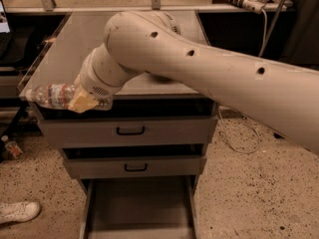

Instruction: Pick water bottle from bottom drawer and place on counter

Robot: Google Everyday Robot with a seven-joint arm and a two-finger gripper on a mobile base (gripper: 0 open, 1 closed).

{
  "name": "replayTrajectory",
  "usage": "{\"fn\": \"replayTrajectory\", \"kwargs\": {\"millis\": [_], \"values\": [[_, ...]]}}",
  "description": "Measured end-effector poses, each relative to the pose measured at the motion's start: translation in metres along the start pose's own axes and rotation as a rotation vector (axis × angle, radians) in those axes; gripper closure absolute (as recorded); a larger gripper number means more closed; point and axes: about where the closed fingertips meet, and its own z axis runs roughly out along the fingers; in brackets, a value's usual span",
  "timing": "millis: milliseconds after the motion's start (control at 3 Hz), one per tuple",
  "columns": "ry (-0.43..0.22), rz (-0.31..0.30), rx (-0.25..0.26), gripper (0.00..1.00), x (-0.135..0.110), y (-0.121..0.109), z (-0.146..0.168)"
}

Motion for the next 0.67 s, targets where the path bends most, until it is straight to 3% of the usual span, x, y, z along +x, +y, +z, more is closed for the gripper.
{"fn": "replayTrajectory", "kwargs": {"millis": [667], "values": [[-0.009,0.045,-0.007,1.00,-0.008,-0.066,0.019]]}}
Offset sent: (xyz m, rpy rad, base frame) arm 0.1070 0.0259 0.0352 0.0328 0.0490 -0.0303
